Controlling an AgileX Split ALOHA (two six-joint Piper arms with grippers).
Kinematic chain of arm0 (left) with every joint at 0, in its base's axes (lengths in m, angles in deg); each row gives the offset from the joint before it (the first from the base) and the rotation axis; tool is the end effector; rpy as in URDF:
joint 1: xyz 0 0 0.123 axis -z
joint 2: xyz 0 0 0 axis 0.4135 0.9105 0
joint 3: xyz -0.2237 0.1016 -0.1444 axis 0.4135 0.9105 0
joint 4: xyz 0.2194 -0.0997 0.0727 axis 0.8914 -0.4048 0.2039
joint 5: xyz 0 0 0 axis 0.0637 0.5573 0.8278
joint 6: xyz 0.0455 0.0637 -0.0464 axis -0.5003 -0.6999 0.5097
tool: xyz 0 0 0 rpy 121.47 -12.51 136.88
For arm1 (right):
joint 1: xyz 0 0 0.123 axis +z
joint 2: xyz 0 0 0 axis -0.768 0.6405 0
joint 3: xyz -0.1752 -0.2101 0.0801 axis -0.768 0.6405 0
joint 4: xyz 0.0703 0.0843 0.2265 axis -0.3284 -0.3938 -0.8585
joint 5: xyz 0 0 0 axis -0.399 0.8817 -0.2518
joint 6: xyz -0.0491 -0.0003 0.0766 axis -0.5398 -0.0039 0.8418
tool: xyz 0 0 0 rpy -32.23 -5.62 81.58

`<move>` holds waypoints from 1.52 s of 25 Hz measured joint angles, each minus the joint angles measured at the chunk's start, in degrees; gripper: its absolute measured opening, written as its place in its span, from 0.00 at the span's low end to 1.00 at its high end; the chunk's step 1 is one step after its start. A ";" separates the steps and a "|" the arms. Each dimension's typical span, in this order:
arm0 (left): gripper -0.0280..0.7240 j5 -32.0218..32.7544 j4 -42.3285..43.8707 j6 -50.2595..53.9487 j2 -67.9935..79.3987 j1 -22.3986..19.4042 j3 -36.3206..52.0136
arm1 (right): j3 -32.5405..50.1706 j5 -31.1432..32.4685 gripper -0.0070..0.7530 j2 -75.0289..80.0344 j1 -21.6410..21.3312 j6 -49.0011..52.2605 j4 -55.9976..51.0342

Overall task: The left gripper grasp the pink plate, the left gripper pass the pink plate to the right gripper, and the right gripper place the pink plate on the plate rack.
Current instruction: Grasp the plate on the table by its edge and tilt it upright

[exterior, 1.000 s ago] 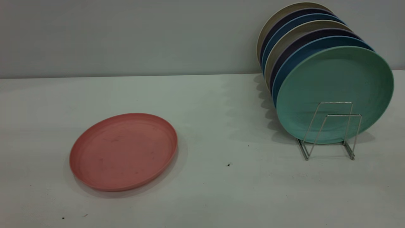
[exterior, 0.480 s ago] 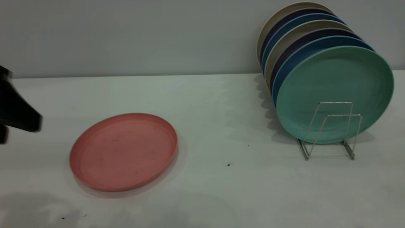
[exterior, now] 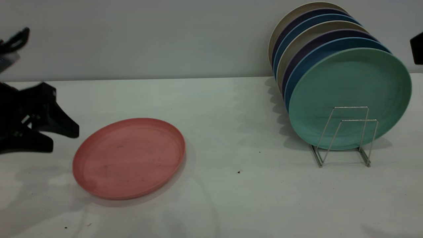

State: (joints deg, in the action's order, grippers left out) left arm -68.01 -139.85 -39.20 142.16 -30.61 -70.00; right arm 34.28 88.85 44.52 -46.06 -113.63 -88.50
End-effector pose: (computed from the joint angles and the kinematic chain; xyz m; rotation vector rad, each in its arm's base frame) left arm 0.2890 0.0023 0.1037 -0.3195 2.6350 -0.4626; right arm 0.1658 0.0532 0.2591 -0.4662 2.1329 0.4902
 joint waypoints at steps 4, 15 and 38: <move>0.80 -0.22 -2.12 -2.45 4.92 0.00 -0.88 | 0.00 -1.23 0.64 0.00 0.00 -0.07 -0.18; 0.80 -0.33 -14.20 -13.16 11.61 0.00 -1.91 | 0.00 -3.28 0.64 0.00 0.00 -0.07 -0.55; 0.44 4.08 -19.14 -14.37 23.33 0.00 -7.73 | 0.00 -3.81 0.64 0.00 0.00 0.18 -1.89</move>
State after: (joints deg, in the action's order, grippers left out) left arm -63.93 -158.99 -53.57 165.49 -30.61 -77.73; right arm 34.28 85.04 44.52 -46.06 -113.44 -90.39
